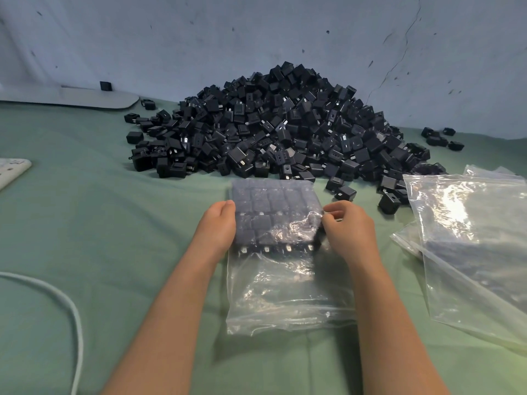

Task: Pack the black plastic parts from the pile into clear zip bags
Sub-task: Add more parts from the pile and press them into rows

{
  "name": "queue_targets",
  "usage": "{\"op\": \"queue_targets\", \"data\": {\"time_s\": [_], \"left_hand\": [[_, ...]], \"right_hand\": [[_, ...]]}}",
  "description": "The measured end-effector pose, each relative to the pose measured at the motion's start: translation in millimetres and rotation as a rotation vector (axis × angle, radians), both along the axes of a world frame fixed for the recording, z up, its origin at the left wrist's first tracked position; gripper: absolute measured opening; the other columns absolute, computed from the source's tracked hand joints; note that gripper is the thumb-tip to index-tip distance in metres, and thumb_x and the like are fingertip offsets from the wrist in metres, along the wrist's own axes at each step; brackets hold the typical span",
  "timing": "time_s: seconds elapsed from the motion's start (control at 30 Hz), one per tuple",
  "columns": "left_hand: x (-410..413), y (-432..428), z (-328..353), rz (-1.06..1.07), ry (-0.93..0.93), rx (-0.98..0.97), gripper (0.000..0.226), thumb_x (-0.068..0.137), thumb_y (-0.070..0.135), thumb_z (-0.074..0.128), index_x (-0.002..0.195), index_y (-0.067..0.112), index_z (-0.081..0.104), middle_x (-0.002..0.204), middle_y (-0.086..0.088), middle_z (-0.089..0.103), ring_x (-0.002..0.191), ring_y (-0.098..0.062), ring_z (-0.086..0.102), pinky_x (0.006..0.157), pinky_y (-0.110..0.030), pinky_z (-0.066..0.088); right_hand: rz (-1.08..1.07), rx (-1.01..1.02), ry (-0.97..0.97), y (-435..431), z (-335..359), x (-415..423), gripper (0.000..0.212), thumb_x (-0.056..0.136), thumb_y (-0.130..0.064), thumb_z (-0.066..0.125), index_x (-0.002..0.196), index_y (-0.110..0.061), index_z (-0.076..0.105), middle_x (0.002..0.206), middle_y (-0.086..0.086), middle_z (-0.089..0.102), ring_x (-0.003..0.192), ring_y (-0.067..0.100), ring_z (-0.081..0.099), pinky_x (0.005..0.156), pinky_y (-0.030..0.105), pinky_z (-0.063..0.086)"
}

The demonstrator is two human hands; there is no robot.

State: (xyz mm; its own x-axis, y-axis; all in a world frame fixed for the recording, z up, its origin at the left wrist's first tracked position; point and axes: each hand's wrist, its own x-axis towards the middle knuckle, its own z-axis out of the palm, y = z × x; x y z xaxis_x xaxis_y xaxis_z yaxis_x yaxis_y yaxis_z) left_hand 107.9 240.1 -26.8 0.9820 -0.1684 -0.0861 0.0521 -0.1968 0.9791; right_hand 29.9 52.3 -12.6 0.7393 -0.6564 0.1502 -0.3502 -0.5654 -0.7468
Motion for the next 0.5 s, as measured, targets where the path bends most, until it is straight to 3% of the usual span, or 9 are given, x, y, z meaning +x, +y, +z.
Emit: {"op": "queue_targets", "data": {"time_s": [0.07,0.13,0.2,0.33,0.43,0.5], "left_hand": [[-2.8,0.9,-0.1,-0.003,-0.019,0.009,0.031,0.1,0.027,0.033,0.09,0.007,0.055,0.098,-0.014,0.062,0.096,-0.026,0.057,0.093,-0.042,0.044],[-6.1,0.3,0.7,-0.016,-0.043,0.035,0.031,0.1,0.028,0.033,0.094,0.008,0.056,0.093,-0.007,0.059,0.089,-0.021,0.053,0.078,-0.034,0.043],[-9.9,-1.4,2.3,-0.023,-0.057,0.07,0.03,0.101,0.031,0.032,0.103,0.014,0.057,0.092,0.004,0.058,0.089,-0.014,0.052,0.072,-0.027,0.04],[-13.1,-3.2,6.4,-0.032,-0.037,0.079,0.033,0.101,0.035,0.03,0.12,0.02,0.054,0.105,0.007,0.057,0.102,-0.012,0.052,0.084,-0.025,0.034],[-14.5,-5.5,8.4,-0.042,-0.037,0.099,0.026,0.102,0.035,0.029,0.107,0.022,0.051,0.09,0.013,0.052,0.095,-0.011,0.049,0.082,-0.023,0.03],[-14.8,-6.0,9.0,-0.049,-0.051,0.108,0.027,0.102,0.034,0.029,0.105,0.02,0.052,0.094,0.008,0.055,0.094,-0.011,0.049,0.081,-0.023,0.03]], "right_hand": [[0.007,0.002,0.007,-0.8,-0.8,-2.8,0.02,0.089,-0.017,0.054,0.106,-0.016,0.065,0.079,-0.011,0.057,0.086,0.017,0.059,0.076,0.03,0.045],[0.024,0.01,0.01,0.4,-1.9,-4.5,0.023,0.09,-0.018,0.054,0.11,-0.015,0.064,0.089,-0.006,0.063,0.091,0.018,0.06,0.079,0.032,0.048],[0.042,0.009,0.006,2.5,-2.9,-4.2,0.027,0.092,-0.018,0.053,0.116,-0.014,0.063,0.109,0.002,0.066,0.1,0.02,0.06,0.086,0.033,0.048],[0.091,-0.019,0.032,4.1,-5.1,-1.2,0.032,0.094,-0.015,0.05,0.125,-0.012,0.06,0.122,0.004,0.063,0.113,0.02,0.056,0.086,0.022,0.036],[0.094,-0.028,0.036,3.7,-5.8,-1.1,0.033,0.094,-0.014,0.049,0.126,-0.012,0.06,0.123,0.005,0.063,0.115,0.02,0.056,0.088,0.024,0.037],[0.095,-0.034,0.036,3.8,-5.8,-0.9,0.034,0.094,-0.014,0.048,0.126,-0.012,0.059,0.124,0.005,0.063,0.116,0.021,0.055,0.093,0.026,0.038]]}}
